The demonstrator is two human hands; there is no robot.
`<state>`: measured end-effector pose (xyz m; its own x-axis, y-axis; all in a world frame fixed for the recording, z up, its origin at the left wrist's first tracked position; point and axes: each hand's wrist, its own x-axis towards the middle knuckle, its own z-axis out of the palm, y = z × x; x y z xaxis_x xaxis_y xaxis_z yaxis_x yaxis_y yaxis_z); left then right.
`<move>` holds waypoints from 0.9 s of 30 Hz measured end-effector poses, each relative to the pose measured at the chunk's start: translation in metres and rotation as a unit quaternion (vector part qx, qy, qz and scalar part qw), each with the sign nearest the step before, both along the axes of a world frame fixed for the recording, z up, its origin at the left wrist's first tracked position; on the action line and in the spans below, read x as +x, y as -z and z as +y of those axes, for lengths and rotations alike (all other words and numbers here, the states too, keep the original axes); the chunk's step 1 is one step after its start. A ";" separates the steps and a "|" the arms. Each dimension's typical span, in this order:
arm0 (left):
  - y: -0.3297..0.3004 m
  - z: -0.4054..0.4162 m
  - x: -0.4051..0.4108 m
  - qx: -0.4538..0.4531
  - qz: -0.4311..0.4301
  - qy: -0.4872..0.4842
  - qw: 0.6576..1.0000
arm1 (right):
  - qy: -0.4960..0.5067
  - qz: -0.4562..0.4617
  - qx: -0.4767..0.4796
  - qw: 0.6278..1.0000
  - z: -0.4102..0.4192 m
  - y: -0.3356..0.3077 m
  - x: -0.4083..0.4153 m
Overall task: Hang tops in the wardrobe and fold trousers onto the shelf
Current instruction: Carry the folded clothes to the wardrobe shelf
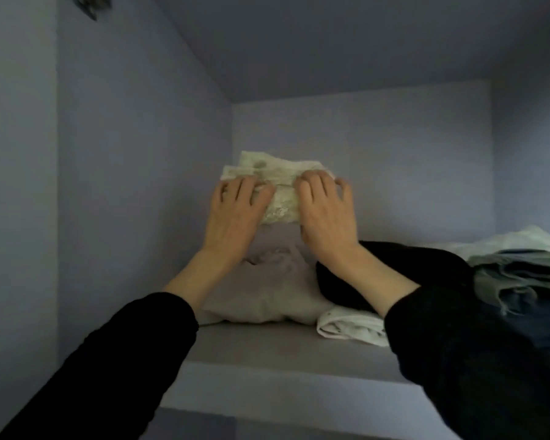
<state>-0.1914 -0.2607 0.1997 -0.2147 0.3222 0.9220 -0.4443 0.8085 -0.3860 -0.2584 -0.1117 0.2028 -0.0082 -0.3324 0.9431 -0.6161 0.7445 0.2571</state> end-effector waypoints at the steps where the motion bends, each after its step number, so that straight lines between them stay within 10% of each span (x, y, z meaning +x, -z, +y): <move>1: 0.005 -0.009 -0.003 0.015 -0.038 -0.050 0.998 | -0.010 -0.025 0.032 0.999 -0.012 0.003 -0.006; 5: 0.039 -0.027 -0.006 0.231 -0.415 -0.157 0.866 | -0.013 -0.312 0.303 0.900 -0.034 0.034 -0.030; 8: 0.043 -0.029 -0.001 0.325 -0.530 -0.148 0.769 | -0.041 -0.406 0.369 0.835 -0.029 0.029 -0.023; 27: 0.079 0.024 0.117 0.323 -0.344 -0.011 0.881 | -0.095 -0.345 0.188 0.915 0.055 0.076 0.091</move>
